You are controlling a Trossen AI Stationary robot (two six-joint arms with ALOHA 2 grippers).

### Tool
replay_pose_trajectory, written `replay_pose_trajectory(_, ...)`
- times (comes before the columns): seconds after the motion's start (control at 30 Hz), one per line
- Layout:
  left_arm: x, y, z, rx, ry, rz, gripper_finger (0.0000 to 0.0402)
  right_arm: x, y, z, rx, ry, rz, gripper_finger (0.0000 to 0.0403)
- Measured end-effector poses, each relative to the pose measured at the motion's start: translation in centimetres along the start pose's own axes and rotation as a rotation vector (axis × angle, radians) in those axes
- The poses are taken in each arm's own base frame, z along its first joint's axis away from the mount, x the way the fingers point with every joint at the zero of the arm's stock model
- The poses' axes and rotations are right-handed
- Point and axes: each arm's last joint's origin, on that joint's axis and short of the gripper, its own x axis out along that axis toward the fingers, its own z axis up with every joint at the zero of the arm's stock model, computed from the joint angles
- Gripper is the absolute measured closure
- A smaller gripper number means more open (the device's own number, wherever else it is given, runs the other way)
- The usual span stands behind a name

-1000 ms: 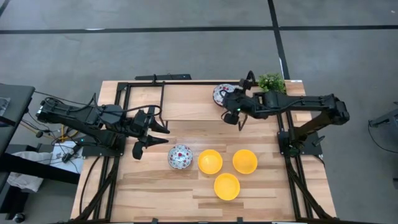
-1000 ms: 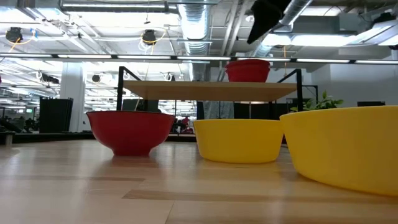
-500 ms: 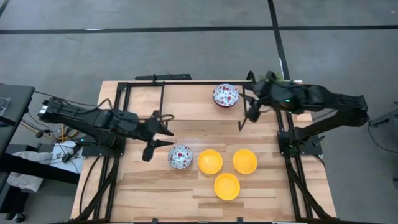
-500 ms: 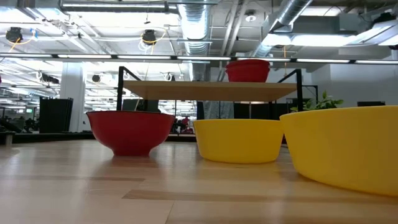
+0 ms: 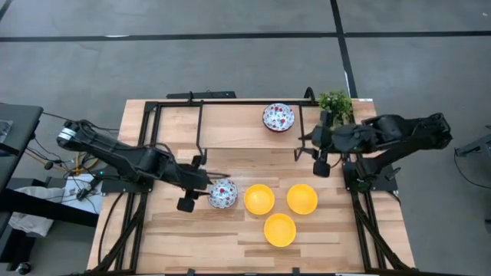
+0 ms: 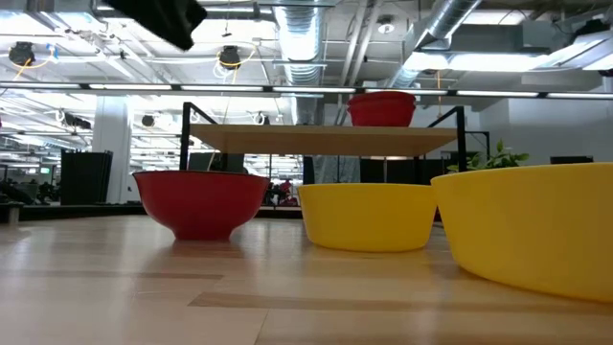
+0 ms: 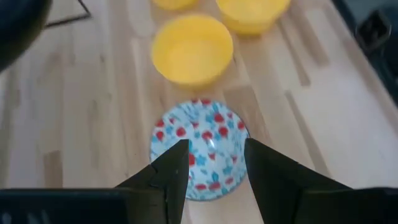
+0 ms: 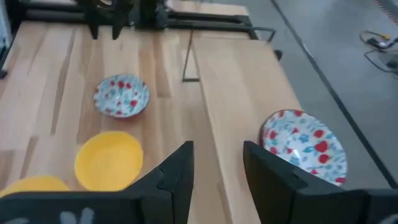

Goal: Pick & Place Mini bowls
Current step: Stack the red patterned bowl on top of the red patterned bowl on the shelf

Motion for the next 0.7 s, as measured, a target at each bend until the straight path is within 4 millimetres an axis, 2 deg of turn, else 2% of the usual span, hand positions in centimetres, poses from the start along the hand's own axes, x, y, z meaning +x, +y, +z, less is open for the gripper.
replay_pose_trajectory(0.17, 2.0, -1.4, -0.3, 0.106, 0.094, -0.032, 0.0247, 1.1, 1.3, 0.2, -0.039, 0.033, 0.02, 0.0274)
replay_pose_trajectory(0.37, 4.5, -3.2, -0.8, 0.249, 0.184, -0.073, 0.0247, 2.1, 1.9, 0.1, -0.063, 0.075, 0.02, 0.0274)
replay_pose_trajectory(0.53, 6.4, -4.3, -1.3, 0.321, 0.253, -0.09, 0.0247, 2.2, 1.9, 0.2, -0.057, 0.077, 0.02, 0.0274)
replay_pose_trajectory(0.7, 8.1, -4.6, -1.9, 0.337, 0.316, -0.066, 0.0247, 2.1, 1.9, 0.2, -0.054, 0.074, 0.021, 0.0274)
